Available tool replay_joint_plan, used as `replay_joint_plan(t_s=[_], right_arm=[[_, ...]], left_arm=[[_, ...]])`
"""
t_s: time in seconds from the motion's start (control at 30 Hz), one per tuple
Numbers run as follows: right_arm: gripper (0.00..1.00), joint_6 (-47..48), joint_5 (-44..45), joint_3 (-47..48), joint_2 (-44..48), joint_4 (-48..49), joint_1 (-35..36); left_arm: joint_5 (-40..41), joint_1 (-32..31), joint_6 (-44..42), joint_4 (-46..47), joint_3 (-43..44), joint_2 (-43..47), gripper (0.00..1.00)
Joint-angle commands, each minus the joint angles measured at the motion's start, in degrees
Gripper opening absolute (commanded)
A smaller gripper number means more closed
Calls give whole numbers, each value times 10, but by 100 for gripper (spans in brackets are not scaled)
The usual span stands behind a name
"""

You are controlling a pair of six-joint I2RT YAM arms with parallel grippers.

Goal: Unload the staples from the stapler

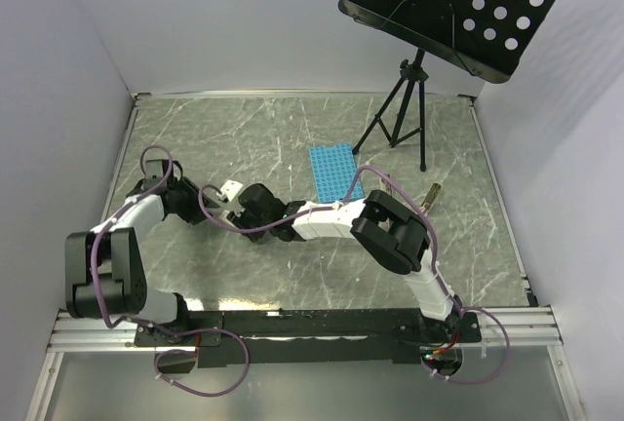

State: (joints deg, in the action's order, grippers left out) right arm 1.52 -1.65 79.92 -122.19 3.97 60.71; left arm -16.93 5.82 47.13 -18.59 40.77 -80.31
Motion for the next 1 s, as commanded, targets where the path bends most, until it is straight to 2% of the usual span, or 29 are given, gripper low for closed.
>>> replay_joint_plan(t_s=[0.0,0.43,0.97], right_arm=[[35,-6,14,25,-15,-19,4],[35,-9,16,39,-23,-31,4],[35,-13,16,64,-33,-50,4]], left_arm=[[-8,2,-15,4,29,-26,40],[-49,2,-8,39,11,-66,36],[-58,-3,-5,51,-6,-73,33]])
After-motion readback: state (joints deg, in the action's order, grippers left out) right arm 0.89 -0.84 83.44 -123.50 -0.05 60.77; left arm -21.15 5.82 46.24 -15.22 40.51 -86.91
